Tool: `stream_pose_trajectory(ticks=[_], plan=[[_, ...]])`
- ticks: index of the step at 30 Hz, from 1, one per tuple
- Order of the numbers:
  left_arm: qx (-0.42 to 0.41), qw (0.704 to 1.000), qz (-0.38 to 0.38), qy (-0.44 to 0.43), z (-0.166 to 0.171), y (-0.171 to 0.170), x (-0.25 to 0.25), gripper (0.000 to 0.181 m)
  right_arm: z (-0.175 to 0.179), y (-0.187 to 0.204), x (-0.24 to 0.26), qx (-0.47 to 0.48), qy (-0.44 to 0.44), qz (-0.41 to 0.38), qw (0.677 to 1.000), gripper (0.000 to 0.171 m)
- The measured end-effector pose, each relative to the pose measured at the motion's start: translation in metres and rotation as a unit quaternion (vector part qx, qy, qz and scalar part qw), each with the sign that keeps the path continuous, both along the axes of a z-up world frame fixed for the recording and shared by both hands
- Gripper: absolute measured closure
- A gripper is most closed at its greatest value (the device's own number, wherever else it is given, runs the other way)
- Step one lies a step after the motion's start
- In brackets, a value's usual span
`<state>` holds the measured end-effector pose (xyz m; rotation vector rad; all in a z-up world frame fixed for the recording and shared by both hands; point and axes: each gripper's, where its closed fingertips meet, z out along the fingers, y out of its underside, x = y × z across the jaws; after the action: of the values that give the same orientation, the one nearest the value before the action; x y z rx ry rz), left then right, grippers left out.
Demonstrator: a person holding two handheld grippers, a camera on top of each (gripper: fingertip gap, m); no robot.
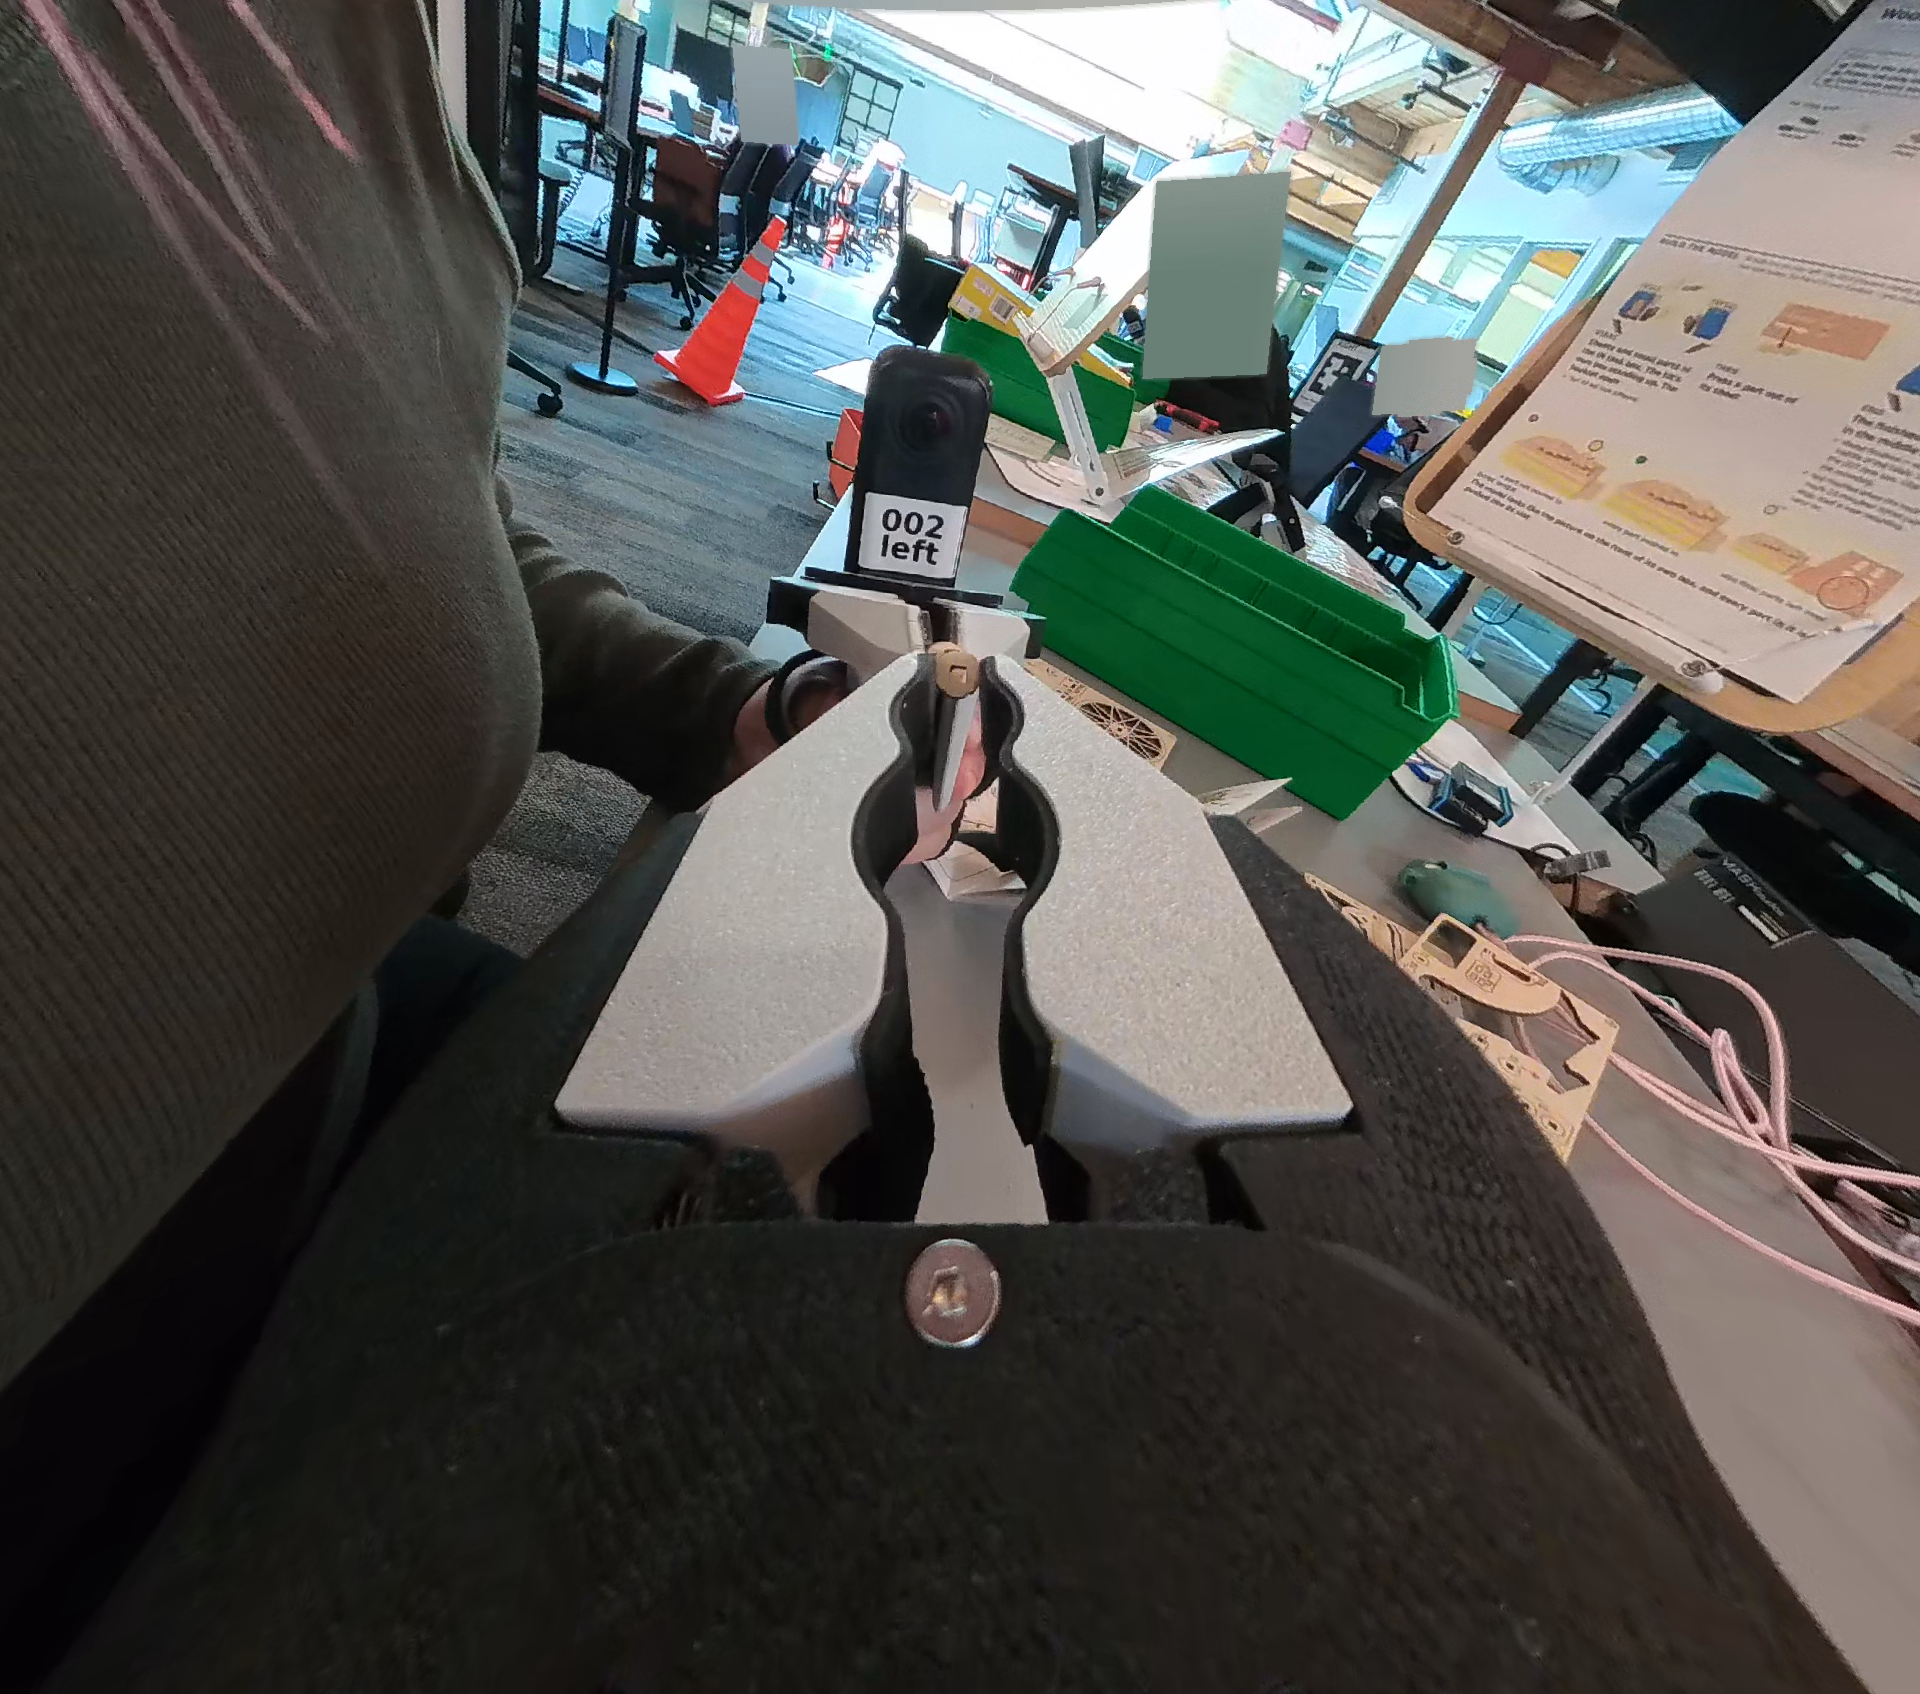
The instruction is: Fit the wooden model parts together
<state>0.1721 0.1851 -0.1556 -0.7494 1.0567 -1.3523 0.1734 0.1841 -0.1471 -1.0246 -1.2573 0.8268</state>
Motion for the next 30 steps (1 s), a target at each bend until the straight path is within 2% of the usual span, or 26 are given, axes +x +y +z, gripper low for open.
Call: stream_pose_trajectory(ticks=[8, 11, 20, 26, 30], plan=[[0.005, 1.000, -0.007, -0.010, 0.002, -0.002, -0.002, 0.181, 0.001, -0.001, 0.001, 0.003, 0.002, -0.005, 1.000, 0.165], [0.016, 0.999, -0.017, -0.042, 0.008, -0.006, -0.008, 0.181, 0.000, -0.002, 0.000, 0.004, 0.001, -0.006, 1.000, 0.165], [-0.021, 0.991, -0.080, -0.110, 0.024, -0.010, -0.029, 0.181, -0.003, -0.005, -0.003, 0.003, -0.007, -0.004, 1.000, 0.165], [-0.029, 0.989, -0.088, -0.112, 0.025, -0.009, -0.030, 0.181, -0.010, -0.005, -0.005, -0.006, -0.023, 0.001, 1.000, 0.165], [-0.029, 0.990, -0.089, -0.104, 0.023, -0.010, -0.029, 0.181, -0.027, -0.001, -0.006, -0.023, -0.065, 0.002, 0.998, 0.164]])
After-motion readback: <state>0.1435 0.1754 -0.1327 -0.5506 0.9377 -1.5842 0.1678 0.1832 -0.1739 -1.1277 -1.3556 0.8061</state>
